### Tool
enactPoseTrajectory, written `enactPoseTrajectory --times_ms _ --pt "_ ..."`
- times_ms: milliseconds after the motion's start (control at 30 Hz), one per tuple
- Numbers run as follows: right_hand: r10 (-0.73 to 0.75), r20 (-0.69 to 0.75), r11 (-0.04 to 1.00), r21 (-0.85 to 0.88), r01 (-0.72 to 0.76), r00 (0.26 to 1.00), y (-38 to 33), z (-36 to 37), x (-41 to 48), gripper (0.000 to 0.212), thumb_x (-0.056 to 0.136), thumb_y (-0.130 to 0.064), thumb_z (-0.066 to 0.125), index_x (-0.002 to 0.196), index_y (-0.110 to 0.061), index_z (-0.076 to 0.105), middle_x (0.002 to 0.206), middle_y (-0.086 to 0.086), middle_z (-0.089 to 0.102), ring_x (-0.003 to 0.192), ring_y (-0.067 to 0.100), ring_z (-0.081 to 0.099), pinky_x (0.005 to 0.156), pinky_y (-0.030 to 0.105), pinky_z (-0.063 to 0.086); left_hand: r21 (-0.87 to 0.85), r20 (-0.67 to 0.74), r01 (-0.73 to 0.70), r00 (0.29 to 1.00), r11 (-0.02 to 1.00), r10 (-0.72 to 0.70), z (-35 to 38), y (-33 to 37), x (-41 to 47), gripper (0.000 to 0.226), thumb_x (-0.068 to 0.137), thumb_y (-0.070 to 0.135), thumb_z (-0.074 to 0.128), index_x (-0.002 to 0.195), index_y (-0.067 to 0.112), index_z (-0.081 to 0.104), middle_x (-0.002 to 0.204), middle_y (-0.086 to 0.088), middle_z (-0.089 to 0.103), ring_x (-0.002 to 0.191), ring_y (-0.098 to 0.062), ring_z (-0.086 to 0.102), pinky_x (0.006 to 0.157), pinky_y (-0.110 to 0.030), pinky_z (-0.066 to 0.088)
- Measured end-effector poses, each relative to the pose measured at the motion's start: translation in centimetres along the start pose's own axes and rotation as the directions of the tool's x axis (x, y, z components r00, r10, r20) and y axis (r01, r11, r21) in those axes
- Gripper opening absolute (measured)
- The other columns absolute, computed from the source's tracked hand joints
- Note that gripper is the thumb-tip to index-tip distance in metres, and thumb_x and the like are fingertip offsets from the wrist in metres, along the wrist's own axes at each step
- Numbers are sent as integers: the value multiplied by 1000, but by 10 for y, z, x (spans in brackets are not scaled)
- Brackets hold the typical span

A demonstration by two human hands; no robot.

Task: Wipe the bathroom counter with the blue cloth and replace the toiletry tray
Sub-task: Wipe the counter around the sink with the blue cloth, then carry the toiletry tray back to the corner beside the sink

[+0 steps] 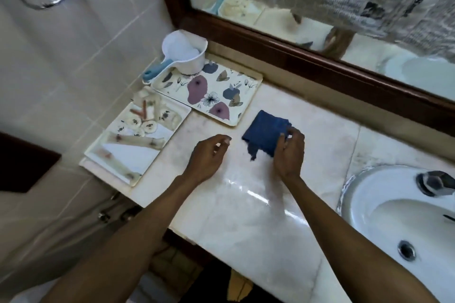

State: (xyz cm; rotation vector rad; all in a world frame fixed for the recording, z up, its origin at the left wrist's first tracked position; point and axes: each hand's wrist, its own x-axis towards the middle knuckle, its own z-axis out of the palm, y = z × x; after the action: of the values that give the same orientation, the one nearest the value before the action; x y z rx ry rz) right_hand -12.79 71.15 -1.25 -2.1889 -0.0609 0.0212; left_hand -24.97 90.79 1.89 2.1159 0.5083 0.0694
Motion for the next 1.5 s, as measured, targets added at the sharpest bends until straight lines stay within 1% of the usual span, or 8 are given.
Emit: enactPoseTrajectory --times_ms 200,367,467,567,833,1200,1367,1500 --pt "-202 296 979 96 181 934 -94 89 -21 24 103 -30 42 116 -16 57 111 0 61 94 17 59 79 31 46 111 -395 218 905 970 -159 -106 -72 -52 25 96 45 48 108 31 66 95 10 75 78 -14 70 76 -35 54" --pt "-247 492 963 28 269 835 -126 142 -38 16 96 -42 48 98 -29 57 100 -10 65 84 15 64 79 36 51 -146 -689 440 597 886 -410 -156 -119 -73 26 95 35 61 113 16 61 112 -7 67 103 -30 64 83 -34 46" --pt "-200 557 968 -14 250 806 -137 157 -47 17 96 -40 51 99 -26 61 100 -12 66 87 16 65 77 33 47 -297 -578 621 488 725 -654 -167 -135 -80 66 90 40 68 141 8 41 144 -19 44 130 -39 47 100 -44 43" --pt "-160 576 975 -32 218 802 -139 166 -54 22 96 -38 51 105 -21 62 105 -8 67 92 17 65 76 29 40 -372 -454 643 503 670 -735 -163 -138 -77 89 87 37 74 152 0 25 153 -21 38 136 -39 44 104 -41 41" --pt "-201 552 961 -47 271 809 -154 183 -48 39 95 -39 56 124 -15 51 108 3 63 95 22 64 84 37 50 -351 -380 650 559 674 -737 -171 -163 -74 77 79 19 79 142 8 36 132 -18 60 115 -37 60 78 -32 46" --pt "-62 714 892 -273 360 697 -146 188 -59 96 80 -46 77 152 -8 25 149 18 41 138 34 39 107 44 37 -265 -347 594 676 760 -650 -180 -189 -122 84 74 13 83 146 22 40 128 -4 66 117 -30 62 95 -36 49" --pt "-68 632 929 -242 280 772 -122 153 -67 109 68 -48 86 151 -6 28 142 21 45 133 34 45 106 38 38 -224 -260 567 749 793 -609 -173 -178 -127 73 75 14 84 138 25 50 110 2 66 100 -21 63 73 -26 51" --pt "-77 586 961 -173 217 806 -89 103 -74 116 59 -60 86 150 -11 32 141 15 47 131 30 48 102 37 42 -170 -233 490 823 855 -518 -157 -158 -125 76 70 15 83 134 38 50 106 -1 69 96 -24 66 85 -47 57"
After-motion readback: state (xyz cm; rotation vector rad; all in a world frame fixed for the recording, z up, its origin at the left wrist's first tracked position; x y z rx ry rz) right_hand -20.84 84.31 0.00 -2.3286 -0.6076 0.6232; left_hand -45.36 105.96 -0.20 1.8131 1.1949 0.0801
